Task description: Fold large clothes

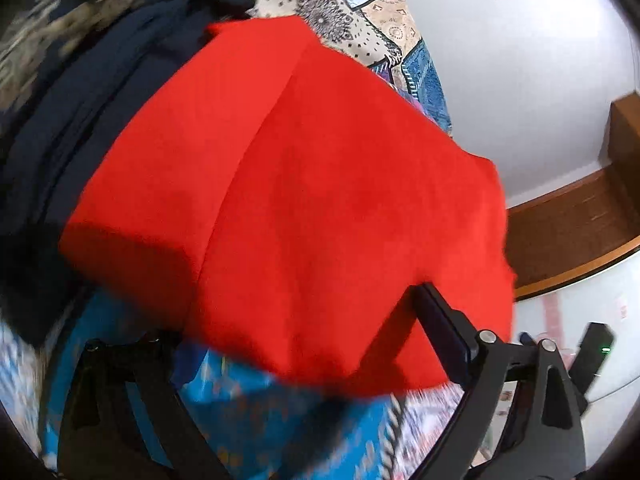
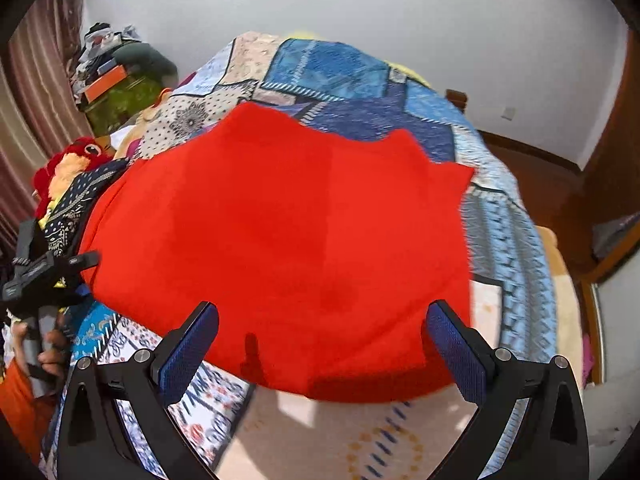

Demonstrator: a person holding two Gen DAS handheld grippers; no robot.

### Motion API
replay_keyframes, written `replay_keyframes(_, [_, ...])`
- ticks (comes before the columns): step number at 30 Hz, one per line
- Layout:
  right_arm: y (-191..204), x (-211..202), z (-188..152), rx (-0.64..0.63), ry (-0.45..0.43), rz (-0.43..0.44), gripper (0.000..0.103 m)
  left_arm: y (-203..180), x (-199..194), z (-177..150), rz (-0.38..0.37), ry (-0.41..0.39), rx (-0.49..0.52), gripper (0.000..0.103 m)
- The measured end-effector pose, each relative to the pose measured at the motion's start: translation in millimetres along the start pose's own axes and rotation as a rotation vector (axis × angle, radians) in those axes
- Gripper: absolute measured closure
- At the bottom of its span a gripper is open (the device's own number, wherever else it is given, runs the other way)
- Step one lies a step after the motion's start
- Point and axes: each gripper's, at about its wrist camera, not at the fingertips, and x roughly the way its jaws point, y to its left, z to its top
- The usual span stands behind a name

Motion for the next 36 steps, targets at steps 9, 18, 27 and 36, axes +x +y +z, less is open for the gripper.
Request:
replay_keyframes(9, [37.2,12.9,23.5,-0.042,-0.017,0.025,0.0,-2.1,21.8,41.5,-0.013,-0.093,-0.094,0.079])
replay_keyframes(18, [80.3,-0.8,48.9,-0.106,-0.086,0.047,0.0,-58.2,-54.6,37.8,0.067,-0.304,0.072,0.089])
replay_keyframes(27, [141.7,33.4,41.3,-0.106,-0.001,0.196,0.0,-86.6,-130.1,5.1,0.211,-0.459,0.195,0.089])
replay_keyframes(36, [188.9,77.2,0.6,-0.339,0.105,0.158,0.0,-99.4,-115.1,-8.7,0.382,-0.433,0.349,0.089])
